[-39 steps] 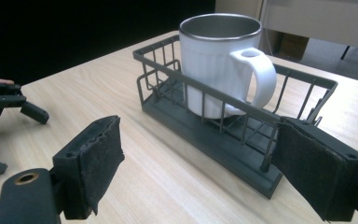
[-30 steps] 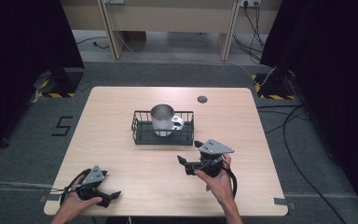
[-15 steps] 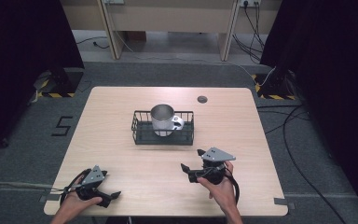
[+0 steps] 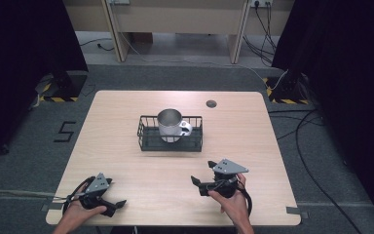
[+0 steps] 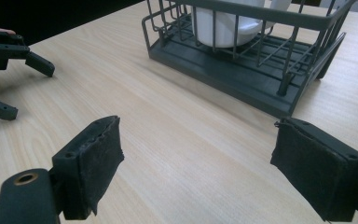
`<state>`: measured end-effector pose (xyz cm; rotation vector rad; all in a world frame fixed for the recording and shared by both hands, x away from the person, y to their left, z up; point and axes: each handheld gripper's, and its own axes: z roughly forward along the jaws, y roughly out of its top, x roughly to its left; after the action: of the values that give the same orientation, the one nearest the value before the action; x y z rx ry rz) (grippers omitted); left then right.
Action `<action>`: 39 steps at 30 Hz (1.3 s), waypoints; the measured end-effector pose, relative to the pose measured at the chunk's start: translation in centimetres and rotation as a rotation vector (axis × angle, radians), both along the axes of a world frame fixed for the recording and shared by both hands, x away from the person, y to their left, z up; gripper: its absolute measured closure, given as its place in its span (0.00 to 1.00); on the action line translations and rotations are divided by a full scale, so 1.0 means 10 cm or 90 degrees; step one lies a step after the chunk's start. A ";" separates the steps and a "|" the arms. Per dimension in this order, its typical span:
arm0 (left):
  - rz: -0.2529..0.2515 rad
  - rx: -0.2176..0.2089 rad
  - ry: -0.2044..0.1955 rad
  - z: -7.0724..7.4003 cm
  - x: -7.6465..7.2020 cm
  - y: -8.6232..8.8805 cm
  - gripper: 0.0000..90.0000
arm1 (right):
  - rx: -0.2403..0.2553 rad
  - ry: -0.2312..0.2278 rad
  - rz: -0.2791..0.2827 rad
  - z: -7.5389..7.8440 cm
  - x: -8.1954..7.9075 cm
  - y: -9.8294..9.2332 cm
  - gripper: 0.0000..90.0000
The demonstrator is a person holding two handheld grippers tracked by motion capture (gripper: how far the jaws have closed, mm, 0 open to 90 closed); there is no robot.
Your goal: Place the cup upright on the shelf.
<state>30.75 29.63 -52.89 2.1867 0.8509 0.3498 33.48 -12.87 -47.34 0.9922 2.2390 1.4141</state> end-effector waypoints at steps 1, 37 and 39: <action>0.000 0.000 0.000 0.00 0.00 0.00 0.00 | 0.000 0.001 -0.002 -0.01 -0.01 -0.01 0.17; 0.000 0.001 0.000 0.00 0.00 0.00 0.00 | -0.056 0.025 0.006 -0.24 -0.25 -0.17 0.17; 0.000 0.002 -0.001 0.00 0.00 0.00 0.00 | -0.060 0.033 0.009 -0.26 -0.26 -0.18 0.17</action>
<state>30.71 29.64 -52.88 2.1885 0.8508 0.3520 30.91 -14.64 -49.99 0.9942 2.3305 1.2887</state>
